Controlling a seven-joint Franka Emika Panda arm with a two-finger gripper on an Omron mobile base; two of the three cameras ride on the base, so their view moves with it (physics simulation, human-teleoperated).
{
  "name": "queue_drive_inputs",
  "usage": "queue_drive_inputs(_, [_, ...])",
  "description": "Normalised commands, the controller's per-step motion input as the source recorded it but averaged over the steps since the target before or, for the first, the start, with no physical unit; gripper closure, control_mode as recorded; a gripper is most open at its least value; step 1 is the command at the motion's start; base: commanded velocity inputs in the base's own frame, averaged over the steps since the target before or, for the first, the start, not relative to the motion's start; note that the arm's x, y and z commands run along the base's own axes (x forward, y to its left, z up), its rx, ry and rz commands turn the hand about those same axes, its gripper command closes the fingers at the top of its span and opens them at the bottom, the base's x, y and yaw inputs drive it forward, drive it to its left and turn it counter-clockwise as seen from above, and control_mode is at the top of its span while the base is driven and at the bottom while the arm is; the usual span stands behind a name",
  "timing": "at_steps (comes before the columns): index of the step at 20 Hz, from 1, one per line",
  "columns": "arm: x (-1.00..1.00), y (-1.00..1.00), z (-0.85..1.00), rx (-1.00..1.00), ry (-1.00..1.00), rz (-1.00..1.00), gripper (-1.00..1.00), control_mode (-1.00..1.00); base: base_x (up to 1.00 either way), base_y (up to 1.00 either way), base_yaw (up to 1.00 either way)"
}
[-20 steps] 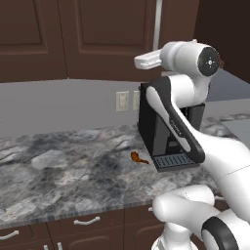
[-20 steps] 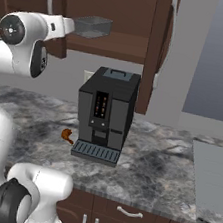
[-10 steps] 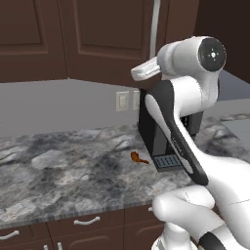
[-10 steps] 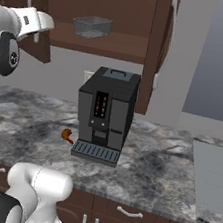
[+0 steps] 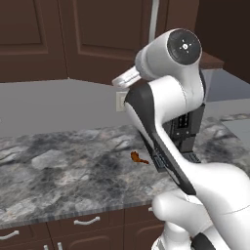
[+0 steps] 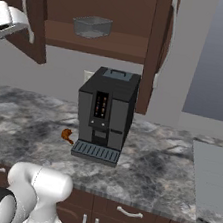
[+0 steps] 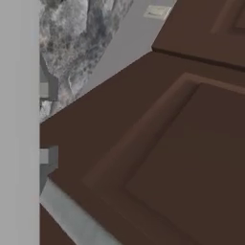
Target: Retrieve the tupperware from the cabinet, then place the raw meat into the tupperware to avoid contamination.
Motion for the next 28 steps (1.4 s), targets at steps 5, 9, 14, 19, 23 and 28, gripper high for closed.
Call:
queue_drive_inputs(5, [-0.32,-0.1,0.06,0.0,-0.04,0.02,-1.0,-1.0,0.0,0.0,0.0])
queue_drive_inputs(9, [-0.34,-0.36,0.19,0.0,-0.11,0.01,-1.0,-1.0,0.0,0.0,0.0])
queue_drive_inputs(14, [-0.22,-0.51,0.14,0.0,-0.11,0.02,-1.0,-1.0,0.0,0.0,0.0])
queue_drive_inputs(19, [-0.2,-0.58,0.08,-0.02,-0.07,0.06,-1.0,-1.0,0.0,0.0,0.0])
queue_drive_inputs(23, [-0.21,-0.51,0.03,-0.08,-0.03,0.14,-1.0,-1.0,0.0,0.0,0.0])
queue_drive_inputs(28, [-0.13,-0.39,0.0,-0.07,0.0,0.2,-1.0,-1.0,0.0,0.0,0.0])
